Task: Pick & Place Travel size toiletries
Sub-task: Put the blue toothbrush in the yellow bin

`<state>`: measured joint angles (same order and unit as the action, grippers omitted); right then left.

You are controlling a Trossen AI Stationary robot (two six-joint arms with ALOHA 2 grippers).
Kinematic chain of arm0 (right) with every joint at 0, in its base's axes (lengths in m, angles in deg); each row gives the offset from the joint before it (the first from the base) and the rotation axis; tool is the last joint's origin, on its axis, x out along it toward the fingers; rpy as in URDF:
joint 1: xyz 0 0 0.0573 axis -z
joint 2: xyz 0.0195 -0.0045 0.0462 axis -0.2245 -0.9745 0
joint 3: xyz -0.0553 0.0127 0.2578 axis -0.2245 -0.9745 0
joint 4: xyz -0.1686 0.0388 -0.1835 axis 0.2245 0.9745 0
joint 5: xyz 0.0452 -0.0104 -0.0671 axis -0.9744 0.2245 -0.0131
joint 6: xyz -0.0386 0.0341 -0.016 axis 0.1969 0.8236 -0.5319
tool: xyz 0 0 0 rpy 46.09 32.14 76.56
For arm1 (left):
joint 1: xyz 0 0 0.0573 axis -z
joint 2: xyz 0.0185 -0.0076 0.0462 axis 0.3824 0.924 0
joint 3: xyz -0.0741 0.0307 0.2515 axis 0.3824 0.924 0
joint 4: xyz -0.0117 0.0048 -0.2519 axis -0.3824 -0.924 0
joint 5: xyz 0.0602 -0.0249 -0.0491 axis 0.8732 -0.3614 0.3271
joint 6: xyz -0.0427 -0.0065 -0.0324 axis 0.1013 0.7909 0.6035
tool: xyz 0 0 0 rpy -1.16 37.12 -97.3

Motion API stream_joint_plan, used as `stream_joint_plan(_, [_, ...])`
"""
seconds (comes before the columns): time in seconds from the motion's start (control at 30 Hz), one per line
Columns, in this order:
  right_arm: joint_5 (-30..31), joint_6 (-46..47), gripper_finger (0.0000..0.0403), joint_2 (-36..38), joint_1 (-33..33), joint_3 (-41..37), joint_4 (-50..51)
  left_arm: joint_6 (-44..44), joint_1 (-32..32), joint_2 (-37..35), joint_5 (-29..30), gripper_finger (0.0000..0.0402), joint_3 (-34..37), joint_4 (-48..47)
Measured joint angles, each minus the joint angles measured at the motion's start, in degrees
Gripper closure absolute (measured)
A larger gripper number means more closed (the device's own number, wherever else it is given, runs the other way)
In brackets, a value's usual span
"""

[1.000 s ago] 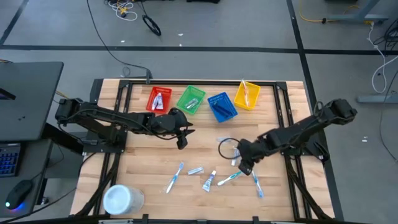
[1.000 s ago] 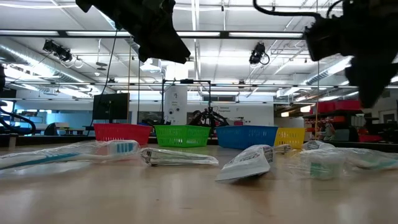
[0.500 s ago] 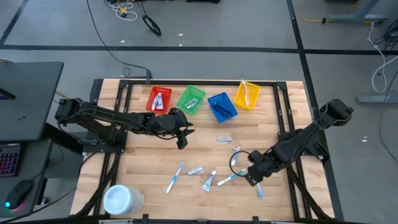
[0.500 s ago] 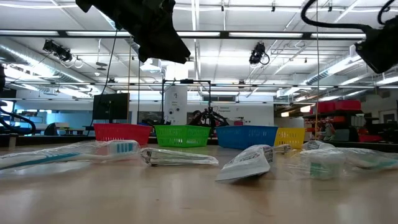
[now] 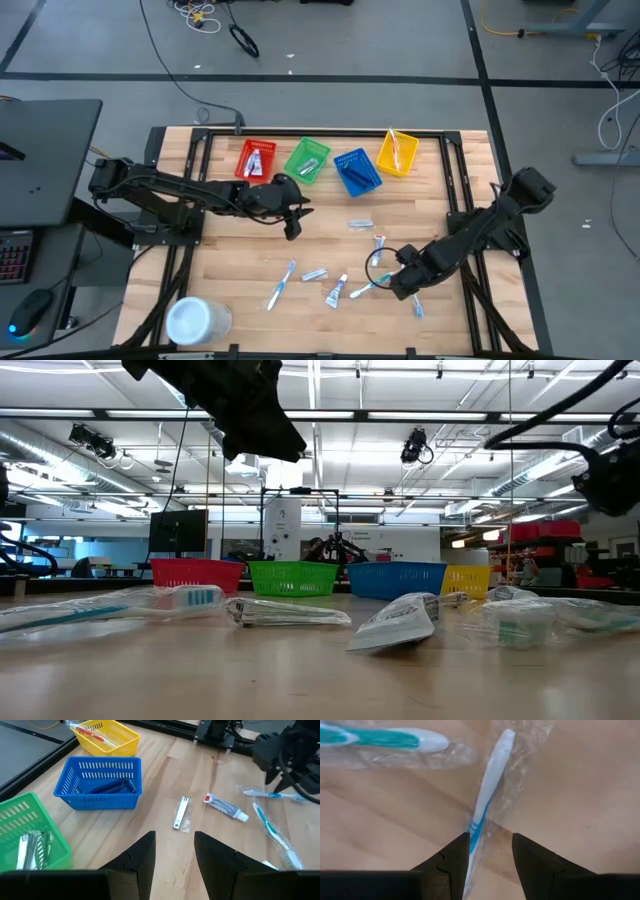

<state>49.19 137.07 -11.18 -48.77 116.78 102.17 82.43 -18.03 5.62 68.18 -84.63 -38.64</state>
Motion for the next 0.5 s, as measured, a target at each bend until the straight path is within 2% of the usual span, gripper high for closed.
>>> stream_joint_plan(0.23, [2.51, -0.25, 0.0245, -2.63, 1.38, 0.0, -1.53, -0.12, 0.02, 0.0, -5.53, 0.0258, 0.0, -1.68])
stream_joint_plan(0.4, [2.55, -0.58, 0.0251, -5.0, 1.38, 0.15, -1.56, 0.93, 0.04, 0.02, -5.48, 0.0258, 0.02, -5.17])
stream_joint_plan(0.5, [2.42, -1.31, 0.0273, -5.58, 1.41, 0.27, -1.45, 1.05, 0.04, 0.04, -5.14, 0.0258, 0.02, -5.59])
